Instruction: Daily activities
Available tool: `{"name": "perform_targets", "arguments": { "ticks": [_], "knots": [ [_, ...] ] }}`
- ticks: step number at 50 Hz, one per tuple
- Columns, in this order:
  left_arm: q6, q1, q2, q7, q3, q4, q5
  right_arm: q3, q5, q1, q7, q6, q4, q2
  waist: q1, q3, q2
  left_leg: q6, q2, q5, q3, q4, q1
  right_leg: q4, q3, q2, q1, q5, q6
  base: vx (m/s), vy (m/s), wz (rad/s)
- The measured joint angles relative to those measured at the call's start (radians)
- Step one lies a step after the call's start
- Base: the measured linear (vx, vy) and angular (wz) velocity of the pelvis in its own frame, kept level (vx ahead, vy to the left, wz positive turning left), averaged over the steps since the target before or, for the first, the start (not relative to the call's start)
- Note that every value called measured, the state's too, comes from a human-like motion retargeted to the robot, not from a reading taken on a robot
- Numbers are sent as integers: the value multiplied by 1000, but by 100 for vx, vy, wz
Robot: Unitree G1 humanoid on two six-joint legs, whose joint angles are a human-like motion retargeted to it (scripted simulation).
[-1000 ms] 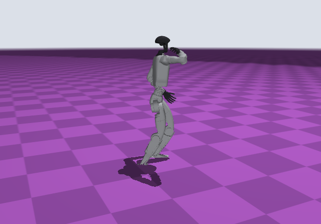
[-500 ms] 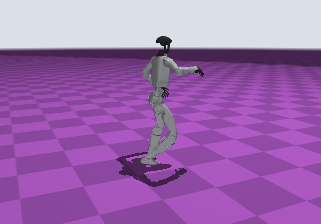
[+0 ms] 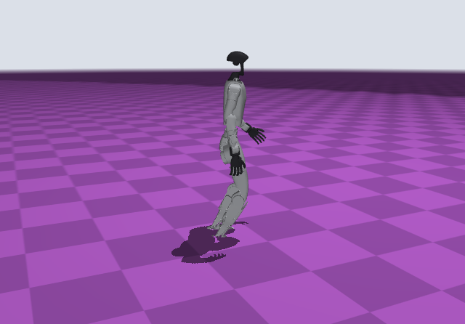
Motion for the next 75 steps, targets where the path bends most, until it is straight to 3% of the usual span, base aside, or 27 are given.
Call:
{"name": "perform_targets", "arguments": {
  "ticks": [2,13,28,61,63,75],
  "knots": [
    [-10,-24,-3,34,11,38,-15,-16,27,-15,-44,-10,19,14,4,4,24,0,26,14,-4,-70,51,-128,1,33,71,46,-2,7,-2,-46],
    [4,-46,-86,86,-30,207,-28,-34,89,-46,-168,-28,20,50,-18,33,35,-2,53,-31,34,24,69,-73,16,52,97,22,5,-1,-2,-20],
    [17,-74,-122,67,-135,343,37,1,101,-102,-224,-46,-35,34,-17,67,35,12,53,-33,49,9,117,-85,31,54,138,18,8,0,0,0],
    [17,-120,-131,68,-244,435,93,18,144,-133,-264,-56,-39,10,-33,129,55,20,41,-37,59,7,190,-64,47,48,198,2,0,0,0,0],
    [15,-128,-127,61,-258,428,95,20,151,-144,-260,-59,-46,-2,-28,115,63,28,35,-7,48,-79,214,-157,47,49,226,37,2,7,3,3],
    [-27,-102,-101,14,-377,307,159,104,188,-188,-232,-115,-273,-53,-36,156,77,17,47,-33,64,-4,205,-85,45,50,217,15,5,-1,0,-1]
  ]
}}
